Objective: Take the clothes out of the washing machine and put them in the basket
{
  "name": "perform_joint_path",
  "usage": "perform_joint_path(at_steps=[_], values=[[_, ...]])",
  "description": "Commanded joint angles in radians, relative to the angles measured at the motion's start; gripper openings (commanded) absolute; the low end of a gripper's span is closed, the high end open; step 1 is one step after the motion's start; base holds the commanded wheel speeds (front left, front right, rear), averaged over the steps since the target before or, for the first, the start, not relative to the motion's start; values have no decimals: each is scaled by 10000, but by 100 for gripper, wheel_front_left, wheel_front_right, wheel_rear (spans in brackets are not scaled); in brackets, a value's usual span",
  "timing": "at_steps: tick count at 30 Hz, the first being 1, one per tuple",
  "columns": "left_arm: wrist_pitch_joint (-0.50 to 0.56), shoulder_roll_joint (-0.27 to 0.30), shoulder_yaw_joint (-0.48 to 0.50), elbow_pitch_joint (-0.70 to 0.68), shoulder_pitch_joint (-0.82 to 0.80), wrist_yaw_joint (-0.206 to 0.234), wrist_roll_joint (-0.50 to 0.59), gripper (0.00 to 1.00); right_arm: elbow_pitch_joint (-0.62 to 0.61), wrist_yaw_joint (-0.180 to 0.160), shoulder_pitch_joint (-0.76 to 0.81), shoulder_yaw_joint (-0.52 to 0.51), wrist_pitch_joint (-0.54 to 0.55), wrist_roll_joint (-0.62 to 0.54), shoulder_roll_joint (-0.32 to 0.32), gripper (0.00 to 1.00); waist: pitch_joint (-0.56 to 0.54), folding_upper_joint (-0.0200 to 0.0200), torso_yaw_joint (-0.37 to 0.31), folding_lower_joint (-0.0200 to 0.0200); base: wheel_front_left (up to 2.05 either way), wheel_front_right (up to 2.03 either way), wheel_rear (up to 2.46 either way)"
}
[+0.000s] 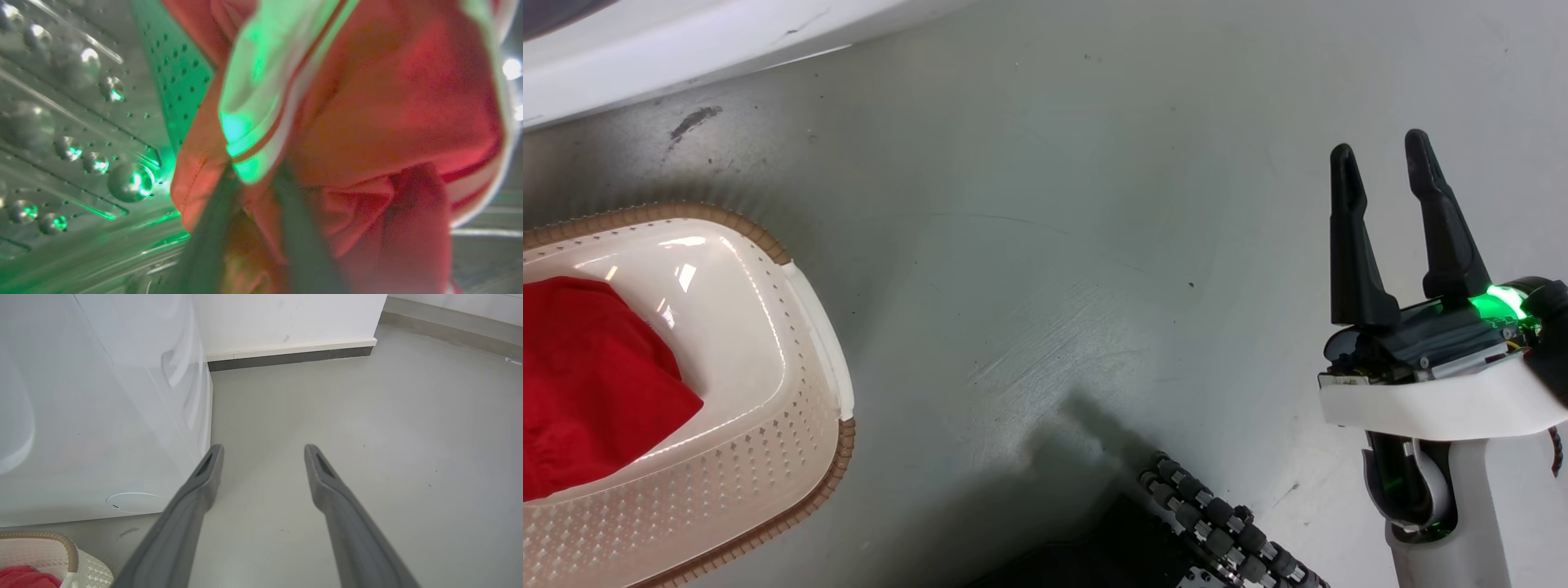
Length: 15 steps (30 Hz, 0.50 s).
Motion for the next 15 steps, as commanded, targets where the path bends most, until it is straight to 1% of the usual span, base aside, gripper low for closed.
perform_joint_path(at_steps=[1, 10, 12, 15], values=[[60, -163, -150, 233, 358, -72, -129, 0, -11, -9, 11, -28, -20, 4, 16, 100, 5, 0, 5, 0, 0, 0, 0], [-1069, 266, 42, 25, 231, -153, -132, 0, 88, -10, -335, 128, -20, -119, 16, 100, -215, 0, -67, 0, 0, 0, 0], [-1450, 260, 82, -23, 324, -195, -188, 0, 101, -10, -420, 81, -22, -190, 14, 100, -351, 0, -27, 0, 0, 0, 0], [-2195, 164, 134, -70, 503, -227, -250, 0, 140, -9, -424, -107, -20, -432, 16, 100, -620, 0, 243, 0, 0, 0, 0]])
